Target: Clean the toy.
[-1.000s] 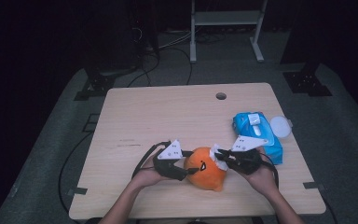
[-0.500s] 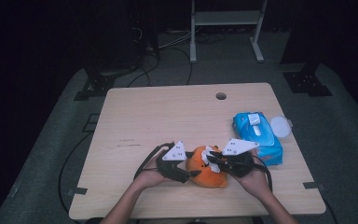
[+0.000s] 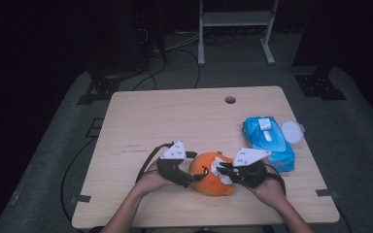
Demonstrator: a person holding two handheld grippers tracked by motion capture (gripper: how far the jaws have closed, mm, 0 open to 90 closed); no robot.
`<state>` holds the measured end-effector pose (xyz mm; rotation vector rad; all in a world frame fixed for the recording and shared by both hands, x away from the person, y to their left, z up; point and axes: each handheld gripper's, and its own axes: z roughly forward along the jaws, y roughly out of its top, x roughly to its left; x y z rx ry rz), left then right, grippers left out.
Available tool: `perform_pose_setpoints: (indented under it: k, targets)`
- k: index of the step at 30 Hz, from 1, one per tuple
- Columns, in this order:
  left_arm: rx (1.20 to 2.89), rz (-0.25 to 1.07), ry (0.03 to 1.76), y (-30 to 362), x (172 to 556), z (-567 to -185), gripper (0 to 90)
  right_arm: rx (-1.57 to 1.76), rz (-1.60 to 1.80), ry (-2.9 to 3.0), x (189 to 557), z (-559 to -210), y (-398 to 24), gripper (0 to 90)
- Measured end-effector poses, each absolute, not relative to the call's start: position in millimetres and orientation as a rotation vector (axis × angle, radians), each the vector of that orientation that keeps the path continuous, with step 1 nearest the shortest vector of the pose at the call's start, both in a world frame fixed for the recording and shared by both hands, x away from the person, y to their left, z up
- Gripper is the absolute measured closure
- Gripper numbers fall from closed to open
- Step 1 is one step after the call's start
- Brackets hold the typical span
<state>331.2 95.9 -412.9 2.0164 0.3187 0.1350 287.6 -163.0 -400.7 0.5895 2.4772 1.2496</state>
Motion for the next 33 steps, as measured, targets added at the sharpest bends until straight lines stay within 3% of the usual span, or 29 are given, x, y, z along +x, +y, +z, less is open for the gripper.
perform_pose_setpoints:
  k: [2, 5, 16, 33]
  targets:
    - [2.058, 0.172, 0.321, 94, 332, -416, 38.0, 0.545, 1.244, 2.496, 285, -400, -157, 80.9]
    - [2.044, 0.139, 0.344, 97, 334, -423, 43.1, 0.543, 1.237, 2.505, 285, -399, -158, 80.9]
    - [2.091, 0.145, 0.371, 109, 338, -428, 43.6, 0.653, 1.175, 2.514, 294, -408, -187, 81.0]
    - [2.117, 0.113, 0.347, 110, 337, -431, 42.2, 0.624, 1.22, 2.575, 295, -408, -185, 80.6]
